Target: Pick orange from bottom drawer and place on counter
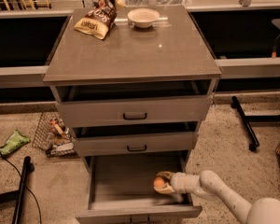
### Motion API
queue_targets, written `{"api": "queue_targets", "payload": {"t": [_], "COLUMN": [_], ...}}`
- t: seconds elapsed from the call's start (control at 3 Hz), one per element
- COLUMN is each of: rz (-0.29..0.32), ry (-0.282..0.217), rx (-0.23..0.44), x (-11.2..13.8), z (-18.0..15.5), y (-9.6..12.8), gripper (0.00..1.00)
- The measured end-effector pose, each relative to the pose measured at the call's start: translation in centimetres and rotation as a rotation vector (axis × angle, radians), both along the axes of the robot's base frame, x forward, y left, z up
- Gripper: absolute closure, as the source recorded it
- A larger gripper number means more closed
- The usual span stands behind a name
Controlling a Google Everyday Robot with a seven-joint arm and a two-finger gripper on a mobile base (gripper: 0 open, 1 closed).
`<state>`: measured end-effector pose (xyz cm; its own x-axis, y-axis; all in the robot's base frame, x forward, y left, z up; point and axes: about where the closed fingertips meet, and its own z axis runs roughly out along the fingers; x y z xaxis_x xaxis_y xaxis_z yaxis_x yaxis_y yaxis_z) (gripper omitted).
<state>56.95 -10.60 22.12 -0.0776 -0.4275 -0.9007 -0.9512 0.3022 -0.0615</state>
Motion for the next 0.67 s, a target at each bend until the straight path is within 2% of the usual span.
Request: {"api": "queue_targets", "payload": {"t": [0.33, 0.67], "rz": [0.076, 0.103], "ry": [-0.040, -0.034], "rx": [0.083, 0.100], "x": [-0.82, -1.47], "z": [2.95, 3.24], "y": [0.43, 0.85], "gripper": [1.00, 1.00]}}
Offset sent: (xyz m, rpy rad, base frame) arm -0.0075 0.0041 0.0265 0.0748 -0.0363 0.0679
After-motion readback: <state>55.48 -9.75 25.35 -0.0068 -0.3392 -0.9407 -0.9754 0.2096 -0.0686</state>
